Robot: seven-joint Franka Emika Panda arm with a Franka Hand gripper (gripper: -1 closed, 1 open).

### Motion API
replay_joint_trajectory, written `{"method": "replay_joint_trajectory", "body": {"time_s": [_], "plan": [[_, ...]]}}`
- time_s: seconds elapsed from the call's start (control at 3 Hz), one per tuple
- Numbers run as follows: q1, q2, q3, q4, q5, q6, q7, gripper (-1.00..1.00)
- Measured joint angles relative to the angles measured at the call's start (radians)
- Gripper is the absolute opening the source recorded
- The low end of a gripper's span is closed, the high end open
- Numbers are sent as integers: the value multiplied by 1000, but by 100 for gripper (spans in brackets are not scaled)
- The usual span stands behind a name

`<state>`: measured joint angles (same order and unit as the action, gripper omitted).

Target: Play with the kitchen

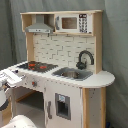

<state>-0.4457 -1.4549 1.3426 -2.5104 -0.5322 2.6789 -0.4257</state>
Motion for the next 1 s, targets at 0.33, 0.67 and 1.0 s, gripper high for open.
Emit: {"method": "replay_joint_trajectory", "body": {"time_s": [0.33,0.67,1.0], "plan": [[38,-2,-21,49,22,-78,-11,100],[63,-4,-39,122,22,-148,-30,100],[65,-10,-41,207,22,-201,-22,100]]}}
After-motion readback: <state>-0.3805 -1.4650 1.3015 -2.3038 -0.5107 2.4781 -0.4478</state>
